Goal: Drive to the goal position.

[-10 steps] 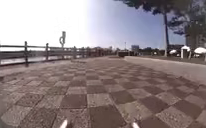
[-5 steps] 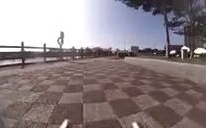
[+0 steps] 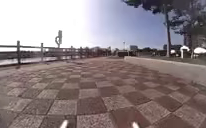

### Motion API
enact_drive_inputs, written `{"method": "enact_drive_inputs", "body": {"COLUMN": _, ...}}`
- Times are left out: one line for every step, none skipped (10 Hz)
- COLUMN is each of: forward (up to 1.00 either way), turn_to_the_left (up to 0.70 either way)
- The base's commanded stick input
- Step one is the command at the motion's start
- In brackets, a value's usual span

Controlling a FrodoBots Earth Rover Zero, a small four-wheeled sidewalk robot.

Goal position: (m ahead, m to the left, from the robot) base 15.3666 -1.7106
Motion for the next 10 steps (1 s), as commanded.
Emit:
{"method": "enact_drive_inputs", "body": {"forward": 0.50, "turn_to_the_left": 0.00}}
{"method": "enact_drive_inputs", "body": {"forward": 0.50, "turn_to_the_left": 0.00}}
{"method": "enact_drive_inputs", "body": {"forward": 0.50, "turn_to_the_left": 0.00}}
{"method": "enact_drive_inputs", "body": {"forward": 0.50, "turn_to_the_left": 0.00}}
{"method": "enact_drive_inputs", "body": {"forward": 0.50, "turn_to_the_left": 0.00}}
{"method": "enact_drive_inputs", "body": {"forward": 0.50, "turn_to_the_left": 0.05}}
{"method": "enact_drive_inputs", "body": {"forward": 0.50, "turn_to_the_left": 0.01}}
{"method": "enact_drive_inputs", "body": {"forward": 0.50, "turn_to_the_left": 0.00}}
{"method": "enact_drive_inputs", "body": {"forward": 0.50, "turn_to_the_left": 0.00}}
{"method": "enact_drive_inputs", "body": {"forward": 0.50, "turn_to_the_left": 0.00}}
